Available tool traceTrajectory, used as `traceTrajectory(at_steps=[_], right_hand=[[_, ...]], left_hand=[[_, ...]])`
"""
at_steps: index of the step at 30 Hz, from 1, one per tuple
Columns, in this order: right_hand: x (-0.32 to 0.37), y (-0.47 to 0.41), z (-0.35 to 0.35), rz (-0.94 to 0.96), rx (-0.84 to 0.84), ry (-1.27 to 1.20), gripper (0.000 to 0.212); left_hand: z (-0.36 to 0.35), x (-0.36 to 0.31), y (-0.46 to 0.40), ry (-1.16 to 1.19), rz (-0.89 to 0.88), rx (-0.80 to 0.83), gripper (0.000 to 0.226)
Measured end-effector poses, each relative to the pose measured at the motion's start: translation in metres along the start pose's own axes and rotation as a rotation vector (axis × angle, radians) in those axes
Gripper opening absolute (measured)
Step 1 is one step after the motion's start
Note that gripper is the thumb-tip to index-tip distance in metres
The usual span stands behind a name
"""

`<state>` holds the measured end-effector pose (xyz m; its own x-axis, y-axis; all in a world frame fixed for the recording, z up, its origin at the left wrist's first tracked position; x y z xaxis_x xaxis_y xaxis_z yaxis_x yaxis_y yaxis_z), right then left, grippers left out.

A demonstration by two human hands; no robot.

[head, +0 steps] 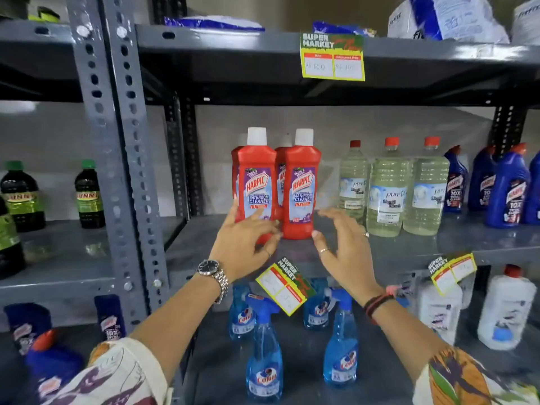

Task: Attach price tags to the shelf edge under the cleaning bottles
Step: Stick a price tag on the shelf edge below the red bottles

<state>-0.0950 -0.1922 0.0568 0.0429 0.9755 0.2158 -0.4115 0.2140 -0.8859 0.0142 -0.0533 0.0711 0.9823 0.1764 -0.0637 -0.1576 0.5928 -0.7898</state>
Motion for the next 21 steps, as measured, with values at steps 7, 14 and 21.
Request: traceTrajectory(at_steps=[7, 14, 21], right_hand=[[-0.024, 0.059, -0.028, -0.037, 0.177, 0.053, 0.013], [-0.027, 0.072, -0.05, 0.107, 0.35, 0.312, 0.021], [-0.027, 0.07, -0.046, 0.106, 0.357, 0.233, 0.008]], left_hand=[[-0.028, 0.002, 0.023, 0.081, 0.083, 0.053, 0.019], [-0.028, 0.004, 0.022, 0.148, 0.146, -0.007, 0.015], [-0.041, 0.013, 0.027, 0.117, 0.234, 0.085, 0.014]])
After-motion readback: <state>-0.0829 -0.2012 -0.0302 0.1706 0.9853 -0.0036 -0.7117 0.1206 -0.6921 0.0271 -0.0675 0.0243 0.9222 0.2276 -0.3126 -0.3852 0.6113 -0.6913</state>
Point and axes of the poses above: each hand's wrist, its own y-axis away from the middle knuckle, its own z-axis out of the back of the hand, x = y × z, the point moved 9 cm from there along -y, towards the middle knuckle, and after that the axes turned 11 degrees about y, right-handed, at the moved point
